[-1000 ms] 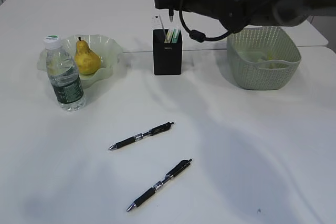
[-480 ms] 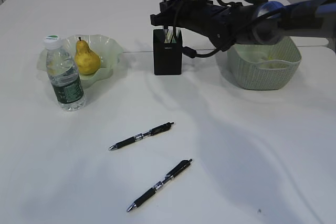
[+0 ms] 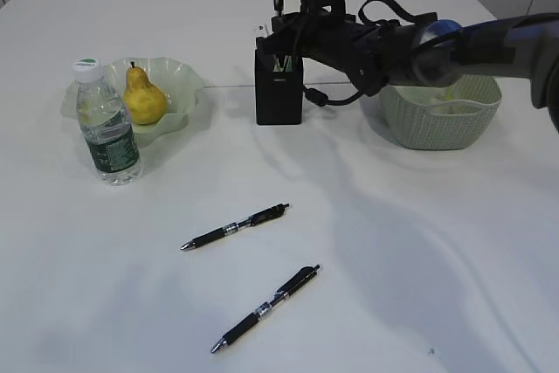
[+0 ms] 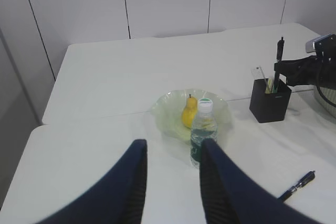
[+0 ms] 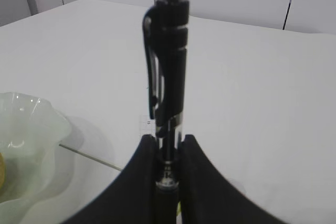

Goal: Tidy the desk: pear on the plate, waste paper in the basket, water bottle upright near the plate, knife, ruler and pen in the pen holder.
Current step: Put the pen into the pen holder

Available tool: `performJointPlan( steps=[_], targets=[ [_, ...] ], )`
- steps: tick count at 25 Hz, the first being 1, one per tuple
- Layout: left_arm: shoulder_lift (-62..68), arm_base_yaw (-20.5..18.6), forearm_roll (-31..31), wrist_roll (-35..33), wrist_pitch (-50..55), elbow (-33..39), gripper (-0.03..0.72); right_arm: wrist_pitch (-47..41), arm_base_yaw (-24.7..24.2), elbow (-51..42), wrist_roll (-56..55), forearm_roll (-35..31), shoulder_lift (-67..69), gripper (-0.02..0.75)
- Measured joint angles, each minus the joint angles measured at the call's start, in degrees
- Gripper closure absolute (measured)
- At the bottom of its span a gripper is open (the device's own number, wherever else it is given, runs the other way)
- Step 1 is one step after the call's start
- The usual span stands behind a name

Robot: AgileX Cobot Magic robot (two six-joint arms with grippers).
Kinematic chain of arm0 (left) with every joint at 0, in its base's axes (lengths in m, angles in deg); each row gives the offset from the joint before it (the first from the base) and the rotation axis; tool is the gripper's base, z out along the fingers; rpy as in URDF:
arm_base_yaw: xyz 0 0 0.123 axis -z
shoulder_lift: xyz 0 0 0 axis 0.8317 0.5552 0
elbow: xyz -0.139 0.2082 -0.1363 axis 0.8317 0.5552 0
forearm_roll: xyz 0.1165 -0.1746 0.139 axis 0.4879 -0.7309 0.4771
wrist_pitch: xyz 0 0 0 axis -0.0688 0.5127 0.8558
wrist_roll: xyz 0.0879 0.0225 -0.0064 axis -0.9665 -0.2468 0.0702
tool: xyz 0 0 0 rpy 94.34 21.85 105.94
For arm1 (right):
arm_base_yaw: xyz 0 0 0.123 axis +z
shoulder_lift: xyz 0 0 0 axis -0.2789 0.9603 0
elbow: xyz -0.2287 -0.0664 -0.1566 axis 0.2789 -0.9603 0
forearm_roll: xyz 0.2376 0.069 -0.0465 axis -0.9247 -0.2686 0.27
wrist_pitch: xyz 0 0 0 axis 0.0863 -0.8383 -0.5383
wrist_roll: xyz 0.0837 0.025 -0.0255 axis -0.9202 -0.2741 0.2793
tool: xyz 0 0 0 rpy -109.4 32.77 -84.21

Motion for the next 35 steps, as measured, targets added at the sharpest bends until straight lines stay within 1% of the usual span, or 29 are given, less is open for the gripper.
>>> performJointPlan(
  steps=[28,35],
  targets=[
    [0.0,0.0,0.0,0.4,0.0,0.0,0.45,1.3,-0.1,1.5,0.0,0.0,3.1,0.647],
    [0.0,0.0,0.1,0.6,-1.5,0.0,0.45,1.3,-0.1,1.5,0.0,0.0,3.1,0.603]
  ],
)
